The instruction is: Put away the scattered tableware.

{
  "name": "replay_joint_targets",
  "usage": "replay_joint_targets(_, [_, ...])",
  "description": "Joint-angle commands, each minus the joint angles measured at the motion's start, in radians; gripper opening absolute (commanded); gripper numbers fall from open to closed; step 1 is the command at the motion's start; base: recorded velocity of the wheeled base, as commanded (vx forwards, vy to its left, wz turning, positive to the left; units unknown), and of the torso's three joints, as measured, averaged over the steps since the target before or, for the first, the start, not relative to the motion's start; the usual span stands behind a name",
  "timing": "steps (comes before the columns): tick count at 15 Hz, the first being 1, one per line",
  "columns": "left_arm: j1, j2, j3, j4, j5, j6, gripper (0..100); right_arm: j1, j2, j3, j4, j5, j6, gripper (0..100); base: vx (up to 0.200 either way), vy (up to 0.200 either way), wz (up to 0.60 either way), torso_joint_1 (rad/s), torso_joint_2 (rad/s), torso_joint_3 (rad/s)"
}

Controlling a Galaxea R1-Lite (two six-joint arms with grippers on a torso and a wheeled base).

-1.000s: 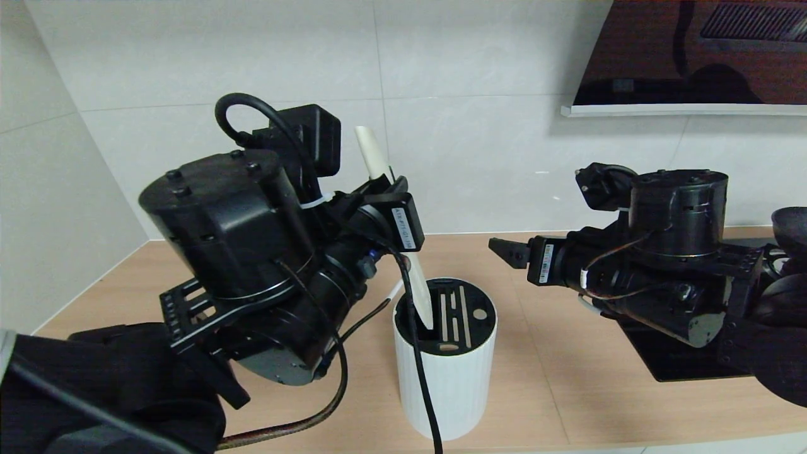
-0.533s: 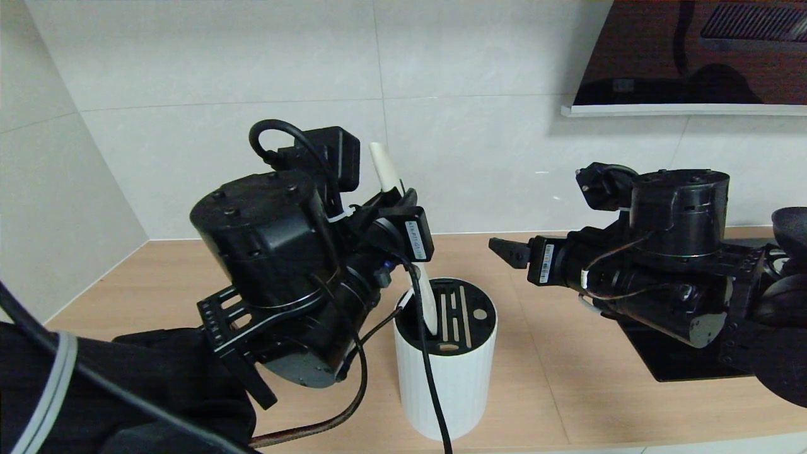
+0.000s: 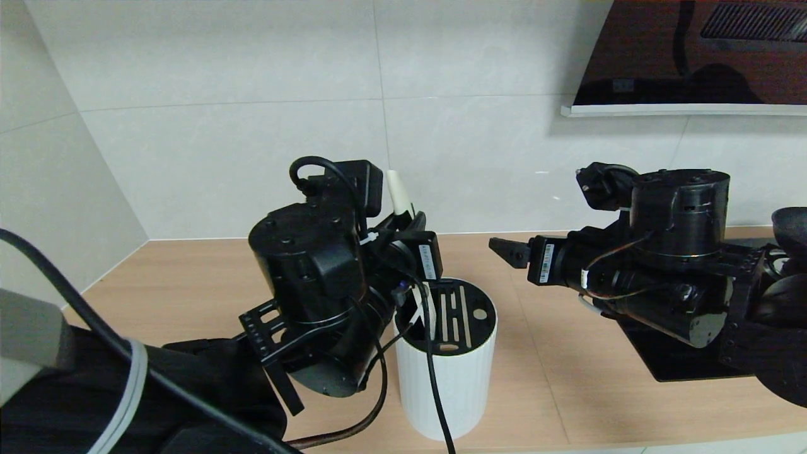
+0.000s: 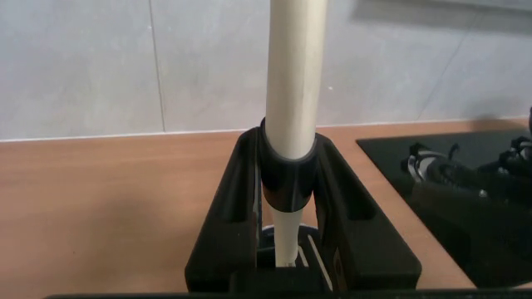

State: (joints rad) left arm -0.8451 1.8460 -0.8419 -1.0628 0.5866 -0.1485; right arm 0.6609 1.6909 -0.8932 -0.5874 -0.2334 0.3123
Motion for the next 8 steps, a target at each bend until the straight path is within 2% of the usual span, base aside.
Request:
replay_joint_targets(1, [0.000,0.025,0.004,0.000,0.001,0.000,0,0.000,0.000,0.000,0.000,0.000,-0.001,100,0.000,0.000,0.00,0.000,0.00,0.000])
replay_joint_targets(8, [-0.017,0.072,0.030,-0.019,0.029,-0.005,0,0.002,0.001,0.000,0.000,0.000,0.001,100,0.000,0.000,0.00,0.000,0.00,0.000])
